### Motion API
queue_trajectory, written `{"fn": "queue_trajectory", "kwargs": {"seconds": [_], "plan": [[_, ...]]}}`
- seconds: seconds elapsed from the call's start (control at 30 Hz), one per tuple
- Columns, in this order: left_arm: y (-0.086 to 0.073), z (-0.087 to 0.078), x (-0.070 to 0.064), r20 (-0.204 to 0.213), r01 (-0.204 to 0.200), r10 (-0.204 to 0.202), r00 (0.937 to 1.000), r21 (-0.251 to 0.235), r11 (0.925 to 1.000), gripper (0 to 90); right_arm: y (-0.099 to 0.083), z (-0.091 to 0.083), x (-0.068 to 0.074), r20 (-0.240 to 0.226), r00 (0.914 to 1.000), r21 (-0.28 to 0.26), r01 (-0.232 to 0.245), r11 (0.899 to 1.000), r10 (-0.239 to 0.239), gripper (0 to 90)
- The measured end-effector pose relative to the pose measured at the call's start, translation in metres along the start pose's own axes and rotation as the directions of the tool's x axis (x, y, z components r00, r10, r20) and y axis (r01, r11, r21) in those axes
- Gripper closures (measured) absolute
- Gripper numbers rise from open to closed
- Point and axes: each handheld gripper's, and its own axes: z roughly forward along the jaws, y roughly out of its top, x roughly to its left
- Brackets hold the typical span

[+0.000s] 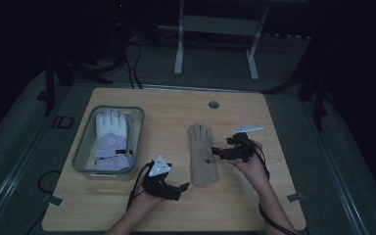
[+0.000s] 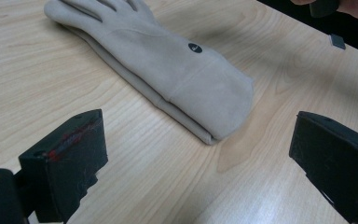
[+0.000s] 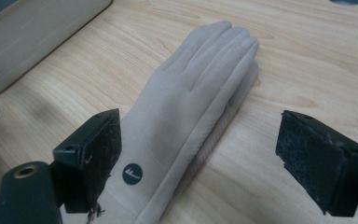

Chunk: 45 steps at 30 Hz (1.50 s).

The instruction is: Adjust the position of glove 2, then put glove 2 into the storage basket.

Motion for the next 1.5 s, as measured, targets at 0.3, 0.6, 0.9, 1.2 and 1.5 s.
{"fn": "queue_trajectory", "kwargs": {"seconds": [0.3, 0.6, 0.9, 1.2, 1.5], "plan": [[0.017, 0.012, -0.004, -0.039, 0.005, -0.004, 0.9992, 0.015, 0.9999, 4.3, 0.021, 0.011, -0.010, -0.001, 0.9995, 0.002, 0.031, 1.000, -0.031, 17.5], [0.034, 0.058, -0.007, -0.066, 0.065, -0.055, 0.9963, 0.154, 0.9859, 6.7, 0.035, 0.053, -0.020, 0.015, 0.9987, 0.047, -0.050, 0.998, 0.049, 21.5], [0.030, 0.084, 0.001, -0.122, 0.095, -0.067, 0.9902, 0.234, 0.9676, 14.2, 0.018, 0.089, -0.017, 0.016, 0.9948, 0.132, -0.102, 0.986, 0.101, 13.4], [0.029, 0.089, -0.004, -0.157, 0.043, -0.002, 0.9877, 0.262, 0.9641, 20.9, 0.018, 0.091, -0.006, -0.037, 0.9945, 0.172, -0.090, 0.981, 0.097, 35.7], [0.031, 0.090, -0.010, -0.089, 0.063, -0.042, 0.9952, 0.245, 0.9675, 72.2, 0.016, 0.089, 0.007, -0.093, 0.9908, 0.183, -0.080, 0.980, 0.099, 69.1]]}}
